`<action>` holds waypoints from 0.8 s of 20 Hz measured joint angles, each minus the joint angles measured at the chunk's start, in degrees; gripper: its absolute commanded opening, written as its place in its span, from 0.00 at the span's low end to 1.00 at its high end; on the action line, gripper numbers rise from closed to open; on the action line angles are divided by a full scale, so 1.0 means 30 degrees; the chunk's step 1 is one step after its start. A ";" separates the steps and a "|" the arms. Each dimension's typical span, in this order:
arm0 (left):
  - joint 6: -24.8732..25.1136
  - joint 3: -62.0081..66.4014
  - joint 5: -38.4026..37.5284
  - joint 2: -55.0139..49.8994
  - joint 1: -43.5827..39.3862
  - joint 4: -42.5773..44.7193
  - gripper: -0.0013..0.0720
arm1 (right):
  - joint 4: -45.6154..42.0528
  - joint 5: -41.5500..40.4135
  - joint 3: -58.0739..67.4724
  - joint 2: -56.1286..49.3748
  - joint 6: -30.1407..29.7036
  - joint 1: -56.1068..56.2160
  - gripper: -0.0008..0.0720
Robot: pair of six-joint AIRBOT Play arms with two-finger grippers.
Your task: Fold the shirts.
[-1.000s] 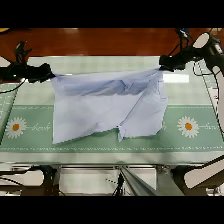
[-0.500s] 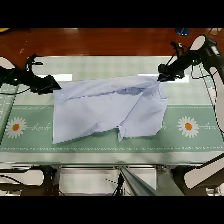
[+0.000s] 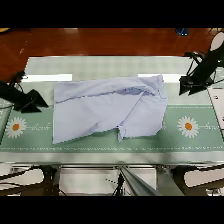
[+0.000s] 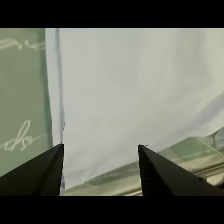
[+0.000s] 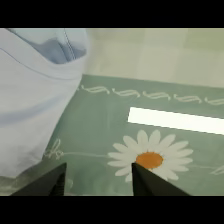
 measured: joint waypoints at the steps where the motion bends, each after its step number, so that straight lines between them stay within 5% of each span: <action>1: 0.0102 -0.1224 -0.0066 0.0466 0.0357 0.0029 0.91 | 0.0401 -0.0058 -0.0750 0.0357 -0.0226 -0.0291 0.69; 12: 0.0408 -0.8692 0.2769 0.1960 0.0918 0.0073 0.94 | 0.6229 -0.5916 -0.7519 0.2929 -0.1727 -0.1406 0.69; 13: 0.0364 -0.8990 0.3177 0.1960 0.0576 -0.0022 0.89 | 0.6404 -0.6135 -0.7694 0.2973 -0.1778 -0.1413 0.69; 16: -0.0211 -0.9537 0.4532 0.1953 -0.0634 -0.0175 0.27 | 0.6863 -0.6404 -0.7963 0.3133 -0.1872 -0.1428 0.69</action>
